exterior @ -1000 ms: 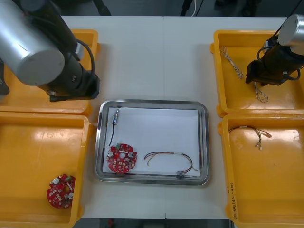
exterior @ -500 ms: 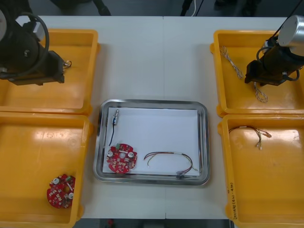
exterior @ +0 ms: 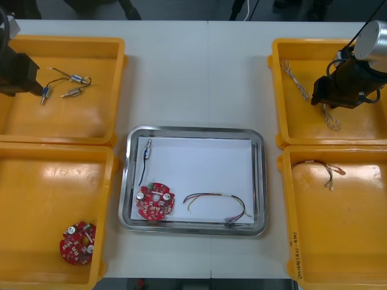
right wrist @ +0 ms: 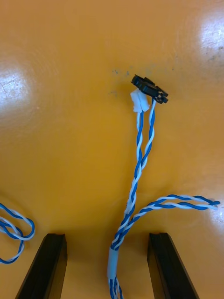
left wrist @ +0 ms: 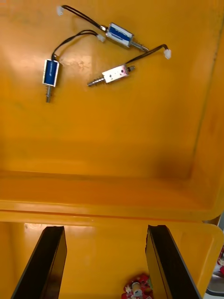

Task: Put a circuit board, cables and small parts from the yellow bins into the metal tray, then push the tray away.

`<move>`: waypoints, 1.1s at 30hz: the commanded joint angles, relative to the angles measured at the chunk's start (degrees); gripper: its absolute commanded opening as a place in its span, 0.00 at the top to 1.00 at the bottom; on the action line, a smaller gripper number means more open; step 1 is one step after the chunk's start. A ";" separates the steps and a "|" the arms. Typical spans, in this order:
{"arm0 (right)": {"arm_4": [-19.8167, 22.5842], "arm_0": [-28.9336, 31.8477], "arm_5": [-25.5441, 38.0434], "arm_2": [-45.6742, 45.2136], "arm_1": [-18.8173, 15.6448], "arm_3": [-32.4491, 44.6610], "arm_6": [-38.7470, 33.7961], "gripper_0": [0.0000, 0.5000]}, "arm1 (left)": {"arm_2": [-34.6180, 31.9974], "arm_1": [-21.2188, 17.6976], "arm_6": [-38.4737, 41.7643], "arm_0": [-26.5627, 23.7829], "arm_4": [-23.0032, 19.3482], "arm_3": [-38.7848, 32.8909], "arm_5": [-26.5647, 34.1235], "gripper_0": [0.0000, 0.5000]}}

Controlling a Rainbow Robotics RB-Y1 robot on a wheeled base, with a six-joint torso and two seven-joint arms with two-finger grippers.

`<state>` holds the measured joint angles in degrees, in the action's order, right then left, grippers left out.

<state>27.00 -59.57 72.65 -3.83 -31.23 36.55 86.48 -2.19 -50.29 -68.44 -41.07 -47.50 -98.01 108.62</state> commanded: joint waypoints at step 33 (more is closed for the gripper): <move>-2.13 1.56 33.26 -4.35 -4.01 31.82 -1.49 1.00 | -1.15 -2.18 -31.41 -7.45 6.19 32.27 -22.04 0.00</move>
<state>25.50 -58.18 102.39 -5.21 -32.56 63.10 86.48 -4.19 -50.30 -93.82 -44.43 -41.72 -67.28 88.15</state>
